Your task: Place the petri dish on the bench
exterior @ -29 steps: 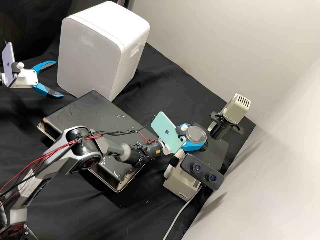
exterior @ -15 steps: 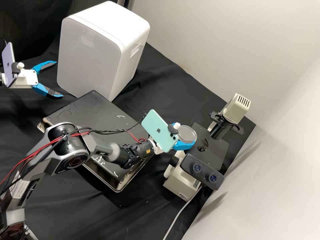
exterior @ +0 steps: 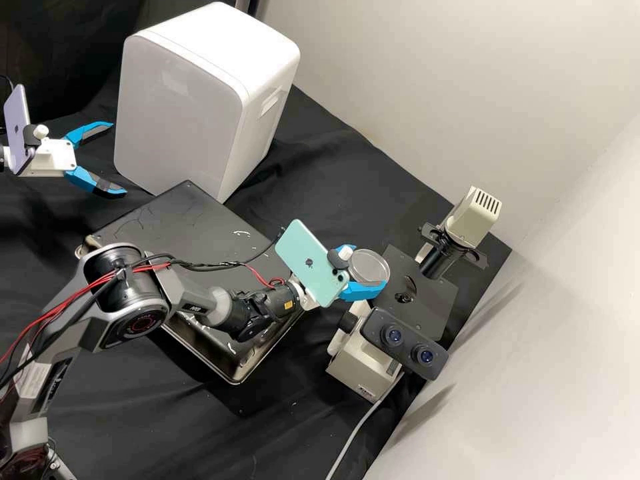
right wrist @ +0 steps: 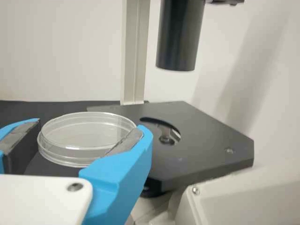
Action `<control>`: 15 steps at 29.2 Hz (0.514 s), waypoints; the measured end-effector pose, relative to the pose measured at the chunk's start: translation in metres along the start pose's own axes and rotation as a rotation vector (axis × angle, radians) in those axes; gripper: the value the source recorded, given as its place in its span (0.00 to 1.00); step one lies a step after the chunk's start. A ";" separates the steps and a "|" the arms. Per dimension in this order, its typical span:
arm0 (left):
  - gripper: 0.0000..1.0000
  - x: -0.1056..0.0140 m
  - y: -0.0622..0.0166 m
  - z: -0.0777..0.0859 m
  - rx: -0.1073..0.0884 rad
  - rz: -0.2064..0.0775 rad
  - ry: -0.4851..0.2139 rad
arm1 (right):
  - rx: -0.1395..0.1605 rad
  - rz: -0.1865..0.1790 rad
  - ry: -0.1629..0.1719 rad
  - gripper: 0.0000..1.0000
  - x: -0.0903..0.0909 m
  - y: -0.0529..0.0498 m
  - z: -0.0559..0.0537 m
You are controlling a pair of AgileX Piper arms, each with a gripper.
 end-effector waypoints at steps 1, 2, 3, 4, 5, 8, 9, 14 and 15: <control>1.00 0.000 0.0000 0.000 0.000 0.000 0.000 | 0.000 -0.001 0.000 0.00 -0.002 -0.001 0.001; 1.00 0.000 0.0000 0.000 0.000 0.000 0.000 | 0.001 -0.004 -0.002 0.00 -0.004 -0.002 0.001; 1.00 0.000 0.0000 0.000 0.000 0.000 0.000 | 0.001 -0.004 0.001 0.00 -0.006 -0.002 0.000; 1.00 0.000 0.0000 0.000 0.000 0.000 0.000 | 0.001 0.000 0.010 0.00 -0.011 -0.001 -0.003; 1.00 0.000 0.0000 0.000 0.000 0.000 0.000 | 0.001 0.001 0.015 0.00 -0.015 -0.002 -0.004; 1.00 0.000 0.0000 0.000 0.000 0.000 0.000 | 0.004 0.023 0.058 0.00 -0.025 0.000 -0.014; 1.00 0.000 0.0000 0.000 0.000 0.000 0.000 | 0.005 0.031 0.076 0.00 -0.030 0.000 -0.018; 1.00 0.000 0.0000 0.000 0.000 0.000 0.000 | 0.008 0.062 0.170 0.00 -0.053 0.000 -0.039; 1.00 0.000 0.0000 0.000 0.000 0.000 0.000 | 0.010 0.064 0.183 0.00 -0.058 -0.001 -0.041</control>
